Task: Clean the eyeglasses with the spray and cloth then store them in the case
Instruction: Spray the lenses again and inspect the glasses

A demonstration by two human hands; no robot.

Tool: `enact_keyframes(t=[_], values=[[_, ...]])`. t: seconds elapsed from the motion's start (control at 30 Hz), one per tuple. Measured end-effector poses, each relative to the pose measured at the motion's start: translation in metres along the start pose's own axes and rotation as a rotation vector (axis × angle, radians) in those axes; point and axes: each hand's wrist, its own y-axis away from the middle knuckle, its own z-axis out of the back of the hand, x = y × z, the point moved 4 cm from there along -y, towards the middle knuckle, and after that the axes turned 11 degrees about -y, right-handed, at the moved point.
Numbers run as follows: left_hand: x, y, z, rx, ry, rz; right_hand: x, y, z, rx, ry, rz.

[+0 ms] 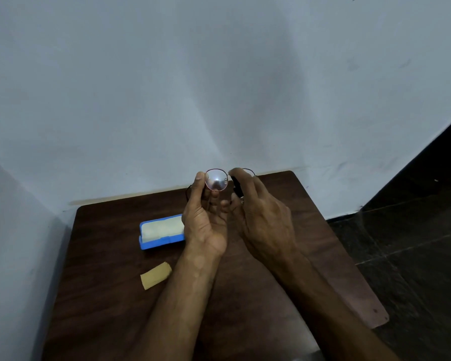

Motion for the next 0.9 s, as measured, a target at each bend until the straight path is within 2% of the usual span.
enact_keyframes(t=[0.43, 0.7, 0.9], values=[[0.009, 0.003, -0.006, -0.008, -0.026, 0.028, -0.012, -0.003, 0.001, 0.014, 0.024, -0.047], [0.015, 0.004, -0.010, 0.060, 0.130, 0.084, -0.003, -0.004, 0.001, 0.024, -0.047, 0.045], [0.014, 0.004, -0.011, 0.038, 0.083, 0.081, -0.009, 0.000, 0.003, -0.004, -0.051, -0.026]])
